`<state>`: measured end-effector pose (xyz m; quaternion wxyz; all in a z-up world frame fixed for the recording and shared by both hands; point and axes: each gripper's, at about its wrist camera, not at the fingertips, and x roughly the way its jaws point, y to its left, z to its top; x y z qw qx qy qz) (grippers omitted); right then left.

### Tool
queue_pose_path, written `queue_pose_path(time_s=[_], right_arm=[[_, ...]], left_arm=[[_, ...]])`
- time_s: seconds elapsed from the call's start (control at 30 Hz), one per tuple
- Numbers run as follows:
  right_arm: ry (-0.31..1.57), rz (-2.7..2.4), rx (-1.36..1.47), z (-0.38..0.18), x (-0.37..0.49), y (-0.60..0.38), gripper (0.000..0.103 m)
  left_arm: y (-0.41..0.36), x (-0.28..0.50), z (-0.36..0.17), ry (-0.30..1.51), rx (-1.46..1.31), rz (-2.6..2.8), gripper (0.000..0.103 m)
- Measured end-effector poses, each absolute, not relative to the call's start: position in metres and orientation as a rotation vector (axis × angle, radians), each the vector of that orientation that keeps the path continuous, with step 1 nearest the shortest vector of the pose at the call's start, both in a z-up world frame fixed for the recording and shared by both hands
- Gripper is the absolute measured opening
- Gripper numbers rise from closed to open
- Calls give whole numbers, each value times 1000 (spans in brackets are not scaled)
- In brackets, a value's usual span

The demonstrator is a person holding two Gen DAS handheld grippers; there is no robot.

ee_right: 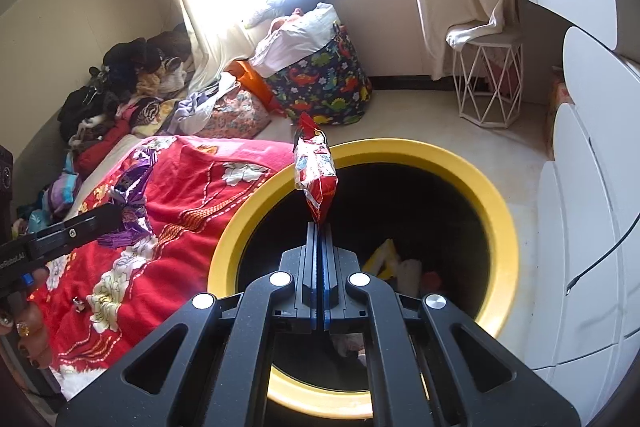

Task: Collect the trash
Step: 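Carry the purple and red-white wrappers over the bin with both tools, then open both tools to drop the wrappers into the bin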

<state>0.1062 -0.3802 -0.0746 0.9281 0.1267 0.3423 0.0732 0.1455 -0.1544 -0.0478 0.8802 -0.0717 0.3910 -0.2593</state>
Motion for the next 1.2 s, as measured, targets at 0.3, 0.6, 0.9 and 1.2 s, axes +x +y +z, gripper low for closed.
queue_pose_path(time_s=[0.3,0.6,0.9,1.2], right_arm=[[693,121,274,-76,103,-393,2],[697,92,304,-81,102,-412,2],[705,78,335,-85,99,-424,2],[711,59,360,-89,97,-437,2]], left_arm=[[-176,145,-53,829,-118,-573,8],[-196,146,-62,852,-87,-601,8],[-213,158,-76,893,-74,-621,8],[-225,166,-86,910,-57,-618,8]])
